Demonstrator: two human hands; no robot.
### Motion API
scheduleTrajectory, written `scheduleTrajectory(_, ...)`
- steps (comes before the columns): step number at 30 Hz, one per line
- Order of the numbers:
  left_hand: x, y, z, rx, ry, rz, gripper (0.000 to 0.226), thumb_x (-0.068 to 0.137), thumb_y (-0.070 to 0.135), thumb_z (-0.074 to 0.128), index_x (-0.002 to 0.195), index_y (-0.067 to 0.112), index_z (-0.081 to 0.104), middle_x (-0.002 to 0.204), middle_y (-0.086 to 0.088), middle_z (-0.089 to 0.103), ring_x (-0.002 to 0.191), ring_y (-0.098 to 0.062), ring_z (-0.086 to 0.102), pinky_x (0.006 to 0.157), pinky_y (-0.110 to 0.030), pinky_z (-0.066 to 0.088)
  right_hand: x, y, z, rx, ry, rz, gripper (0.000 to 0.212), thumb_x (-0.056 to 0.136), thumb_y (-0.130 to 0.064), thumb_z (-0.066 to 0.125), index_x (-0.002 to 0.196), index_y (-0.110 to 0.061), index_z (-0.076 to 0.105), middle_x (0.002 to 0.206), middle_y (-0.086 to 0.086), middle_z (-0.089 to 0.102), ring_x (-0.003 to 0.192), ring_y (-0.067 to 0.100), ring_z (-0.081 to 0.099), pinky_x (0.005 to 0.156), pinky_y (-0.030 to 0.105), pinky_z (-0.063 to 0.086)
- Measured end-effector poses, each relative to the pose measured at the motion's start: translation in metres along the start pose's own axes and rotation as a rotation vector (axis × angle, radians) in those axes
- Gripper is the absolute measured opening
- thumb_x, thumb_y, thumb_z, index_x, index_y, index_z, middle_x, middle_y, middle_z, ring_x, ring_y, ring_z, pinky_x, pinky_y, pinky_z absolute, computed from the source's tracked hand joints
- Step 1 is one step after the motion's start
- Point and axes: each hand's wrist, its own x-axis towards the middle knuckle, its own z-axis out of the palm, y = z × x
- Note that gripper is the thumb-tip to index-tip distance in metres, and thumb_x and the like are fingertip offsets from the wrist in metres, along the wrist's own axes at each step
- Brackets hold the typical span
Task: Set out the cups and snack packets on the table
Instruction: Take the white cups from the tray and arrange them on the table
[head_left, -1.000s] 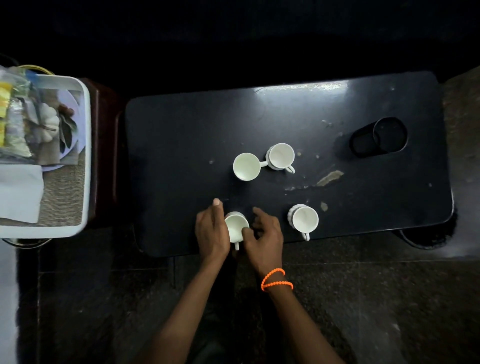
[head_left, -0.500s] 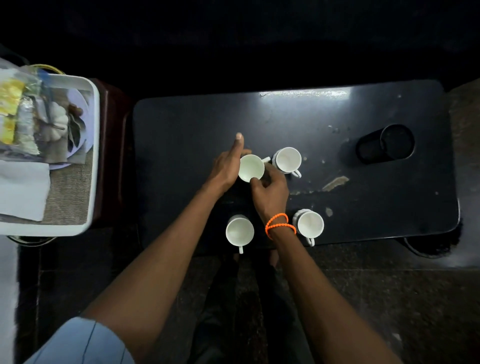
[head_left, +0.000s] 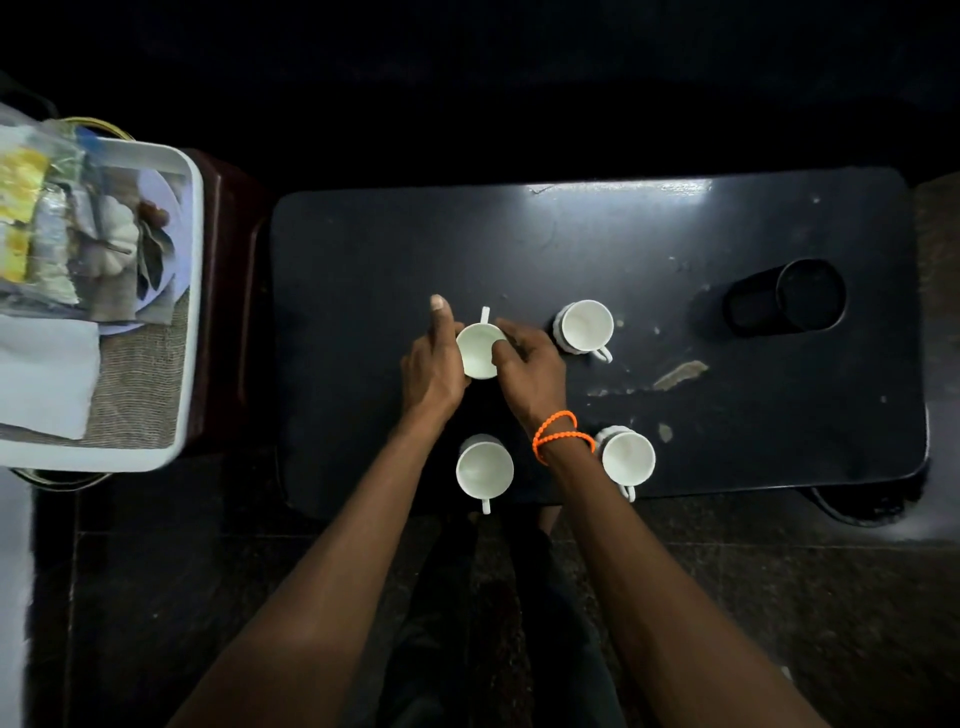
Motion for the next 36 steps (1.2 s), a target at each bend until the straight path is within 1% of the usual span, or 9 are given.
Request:
scheduleTrajectory(5, 0.009, -0.002, 0.004, 0.062, 0.055, 0.052, 0.091, 0.097, 0.078, 0.009, 0.128, 0.020, 0.073, 0.134, -0.010, 0.071, 0.129, -0.033, 0.061, 0.112, -0.044, 0.045, 0.001, 0.010, -0.002, 0.076, 0.121, 0.100, 0.035, 0.087, -0.017, 0.059, 0.118, -0.019, 0.074, 0.117, -0.001, 0.073, 0.105, 0.012, 0.067, 0.093, 0.024, 0.051)
scheduleTrajectory(9, 0.008, 0.018, 0.017, 0.113, 0.094, 0.267, 0.081, 0.108, 0.062, 0.015, 0.125, 0.006, 0.070, 0.136, -0.019, 0.066, 0.133, -0.032, 0.055, 0.109, -0.041, 0.037, -0.007, 0.027, -0.014, 0.147, 0.383, 0.257, 0.019, 0.087, -0.018, 0.059, 0.097, -0.014, 0.075, 0.087, 0.002, 0.074, 0.085, 0.020, 0.065, 0.073, 0.009, 0.048)
scheduleTrajectory(13, 0.014, 0.047, 0.045, 0.275, -0.034, 0.501, 0.074, 0.111, 0.054, 0.019, 0.119, 0.002, 0.070, 0.129, -0.024, 0.066, 0.129, -0.033, 0.056, 0.112, -0.040, 0.036, -0.006, 0.037, -0.024, 0.300, 0.432, 0.398, 0.031, 0.085, -0.021, 0.060, 0.114, -0.015, 0.068, 0.093, 0.000, 0.073, 0.098, 0.027, 0.070, 0.095, 0.047, 0.057)
scheduleTrajectory(16, 0.025, 0.069, 0.075, 0.458, -0.221, 0.594, 0.079, 0.109, 0.058, 0.016, 0.113, 0.002, 0.071, 0.126, -0.021, 0.068, 0.125, -0.034, 0.058, 0.112, -0.046, 0.041, 0.000, 0.036, -0.031, 0.350, 0.474, 0.404, 0.045, 0.082, -0.026, 0.058, 0.125, -0.018, 0.065, 0.091, -0.005, 0.071, 0.104, 0.028, 0.069, 0.098, 0.051, 0.055)
scheduleTrajectory(20, 0.034, 0.089, 0.104, 0.639, -0.465, 0.502, 0.087, 0.092, 0.081, 0.002, 0.096, 0.018, 0.062, 0.108, -0.003, 0.064, 0.102, -0.023, 0.056, 0.094, -0.044, 0.043, 0.014, 0.029, -0.043, 0.363, 0.490, 0.399, 0.034, 0.078, -0.028, 0.057, 0.107, -0.020, 0.072, 0.098, 0.007, 0.075, 0.102, 0.033, 0.069, 0.095, 0.053, 0.056)
scheduleTrajectory(23, 0.037, 0.089, 0.112, 0.700, -0.531, 0.363, 0.103, 0.092, 0.084, 0.003, 0.112, 0.012, 0.074, 0.124, -0.008, 0.071, 0.113, -0.028, 0.064, 0.103, -0.046, 0.047, 0.018, 0.024, -0.052, 0.361, 0.484, 0.353, 0.025, 0.078, -0.031, 0.055, 0.096, -0.020, 0.068, 0.096, 0.009, 0.073, 0.100, 0.034, 0.067, 0.094, 0.055, 0.055)
scheduleTrajectory(26, 0.033, 0.080, 0.117, 0.684, -0.500, 0.351, 0.101, 0.094, 0.082, 0.001, 0.103, 0.013, 0.075, 0.112, -0.010, 0.073, 0.105, -0.030, 0.066, 0.101, -0.050, 0.050, 0.023, 0.018, -0.064, 0.426, 0.451, 0.353, 0.029, 0.081, -0.036, 0.054, 0.101, -0.026, 0.072, 0.104, 0.001, 0.075, 0.106, 0.026, 0.068, 0.101, 0.051, 0.053)
scheduleTrajectory(29, 0.025, 0.068, 0.120, 0.576, -0.427, 0.307, 0.094, 0.095, 0.080, 0.002, 0.076, 0.014, 0.065, 0.105, -0.020, 0.073, 0.103, -0.038, 0.067, 0.090, -0.046, 0.049, 0.032, 0.013, -0.079, 0.515, 0.424, 0.401, 0.029, 0.077, -0.043, 0.056, 0.083, -0.023, 0.076, 0.100, 0.005, 0.078, 0.100, 0.029, 0.072, 0.087, 0.043, 0.055)
scheduleTrajectory(36, 0.002, 0.040, 0.131, 0.175, -0.237, 0.090, 0.106, 0.094, 0.081, 0.001, 0.098, 0.000, 0.071, 0.114, -0.028, 0.073, 0.110, -0.043, 0.070, 0.100, -0.054, 0.052, 0.051, 0.005, -0.103, 0.370, 0.291, 0.334, 0.039, 0.068, -0.053, 0.052, 0.069, -0.026, 0.079, 0.095, 0.005, 0.079, 0.099, 0.031, 0.072, 0.095, 0.052, 0.054)
